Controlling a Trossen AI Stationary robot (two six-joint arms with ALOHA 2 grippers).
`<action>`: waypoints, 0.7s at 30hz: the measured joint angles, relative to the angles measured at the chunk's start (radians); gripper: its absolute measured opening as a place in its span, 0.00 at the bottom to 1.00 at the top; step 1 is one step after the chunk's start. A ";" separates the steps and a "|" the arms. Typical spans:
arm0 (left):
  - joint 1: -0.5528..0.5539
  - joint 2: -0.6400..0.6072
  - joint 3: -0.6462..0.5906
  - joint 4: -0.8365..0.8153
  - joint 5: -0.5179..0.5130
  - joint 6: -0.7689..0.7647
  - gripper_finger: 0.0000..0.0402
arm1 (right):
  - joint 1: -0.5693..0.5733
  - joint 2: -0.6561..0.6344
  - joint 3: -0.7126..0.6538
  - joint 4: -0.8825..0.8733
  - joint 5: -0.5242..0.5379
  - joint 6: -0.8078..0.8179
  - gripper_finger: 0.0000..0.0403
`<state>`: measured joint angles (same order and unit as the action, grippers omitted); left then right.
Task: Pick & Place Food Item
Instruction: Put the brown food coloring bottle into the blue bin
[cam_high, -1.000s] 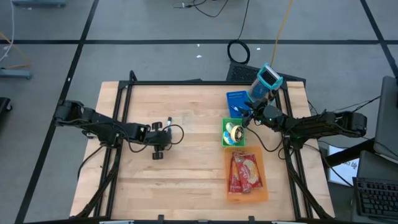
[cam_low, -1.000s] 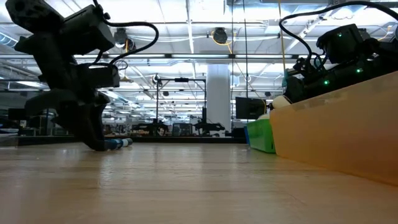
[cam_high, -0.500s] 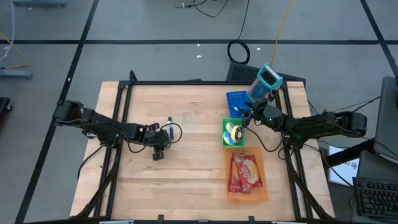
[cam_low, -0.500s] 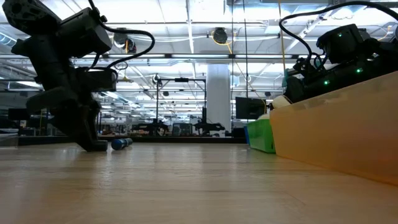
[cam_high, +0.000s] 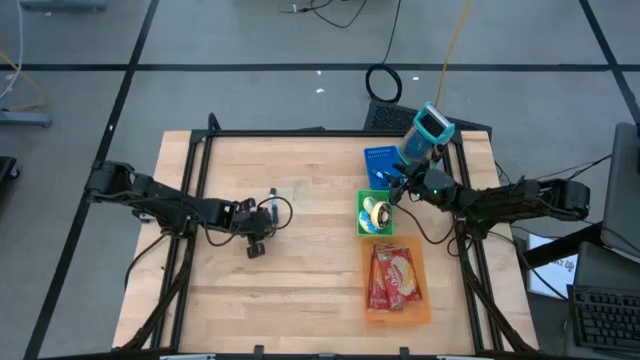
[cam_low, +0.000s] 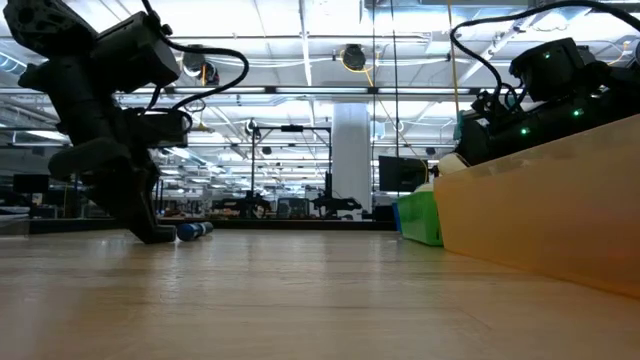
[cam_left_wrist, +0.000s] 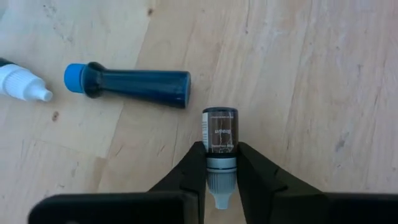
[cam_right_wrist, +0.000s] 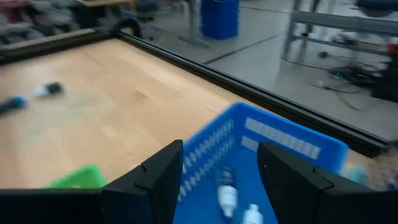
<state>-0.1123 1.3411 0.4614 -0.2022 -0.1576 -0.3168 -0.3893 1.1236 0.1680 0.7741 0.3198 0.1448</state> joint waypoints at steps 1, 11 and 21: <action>0.001 0.001 -0.001 0.016 -0.001 0.000 0.14 | 0.000 0.000 0.000 0.012 -0.025 -0.003 0.48; 0.000 0.002 0.082 0.349 0.036 -0.002 0.27 | 0.135 0.000 0.000 0.292 -0.431 -0.175 0.48; 0.000 0.001 0.107 0.484 0.113 0.023 0.04 | 0.389 0.012 0.084 0.256 -0.397 -0.421 0.48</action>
<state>-0.1123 1.3422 0.5686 0.2821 -0.0441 -0.2936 0.0002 1.1356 0.2520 1.0305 -0.0776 -0.2764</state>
